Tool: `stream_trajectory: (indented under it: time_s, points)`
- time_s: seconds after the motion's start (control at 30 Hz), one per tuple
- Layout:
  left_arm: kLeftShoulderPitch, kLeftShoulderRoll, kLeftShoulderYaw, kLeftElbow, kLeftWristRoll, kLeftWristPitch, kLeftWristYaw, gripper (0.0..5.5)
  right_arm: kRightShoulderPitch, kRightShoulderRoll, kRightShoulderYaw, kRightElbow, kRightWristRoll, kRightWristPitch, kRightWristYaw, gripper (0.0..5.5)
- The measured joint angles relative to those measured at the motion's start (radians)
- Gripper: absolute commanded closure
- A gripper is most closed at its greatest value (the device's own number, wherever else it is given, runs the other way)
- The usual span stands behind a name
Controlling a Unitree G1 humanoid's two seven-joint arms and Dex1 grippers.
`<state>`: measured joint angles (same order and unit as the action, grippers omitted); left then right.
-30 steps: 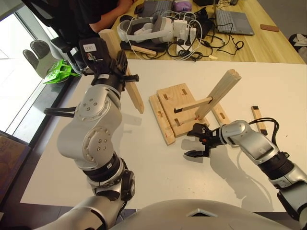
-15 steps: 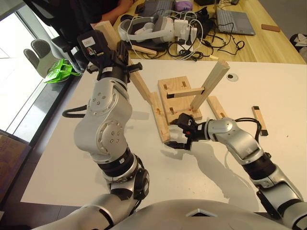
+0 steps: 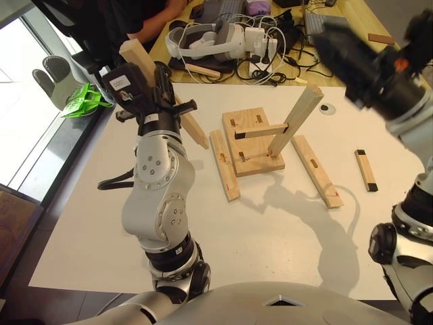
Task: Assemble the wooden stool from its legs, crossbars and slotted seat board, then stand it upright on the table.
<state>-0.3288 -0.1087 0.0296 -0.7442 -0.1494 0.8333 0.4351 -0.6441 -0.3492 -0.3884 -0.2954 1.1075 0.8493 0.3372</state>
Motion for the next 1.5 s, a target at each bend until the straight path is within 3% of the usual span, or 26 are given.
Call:
stream_trajectory:
  time_s: [0.2, 0.5, 0.7, 1.0, 1.3, 1.5]
  points:
    - [0.174, 0.051, -0.087, 0.053, -0.008, -0.046, 0.017, 4.48, 0.001, 0.057, 0.010, 0.013, -0.244, -0.161, -0.284, 0.78]
    - [0.191, 0.055, -0.128, 0.078, -0.013, -0.144, 0.066, 4.48, 0.211, 0.052, -0.063, 0.078, -0.527, -0.177, -0.565, 0.78]
    - [0.127, 0.051, -0.149, 0.159, -0.016, -0.224, 0.062, 4.48, 0.280, 0.070, 0.035, 0.116, -0.526, -0.019, -0.495, 0.78]
    - [0.049, 0.037, -0.206, 0.305, -0.007, -0.361, 0.039, 4.48, 0.198, 0.184, 0.138, 0.233, -0.546, -0.053, -0.409, 0.78]
    - [0.266, 0.058, -0.229, 0.117, -0.039, -0.295, 0.088, 4.48, 0.175, 0.206, 0.133, 0.250, -0.565, -0.061, -0.408, 0.78]
    - [0.262, 0.058, -0.230, 0.090, -0.048, -0.274, 0.111, 4.48, 0.175, 0.225, 0.133, 0.233, -0.565, -0.048, -0.411, 0.78]
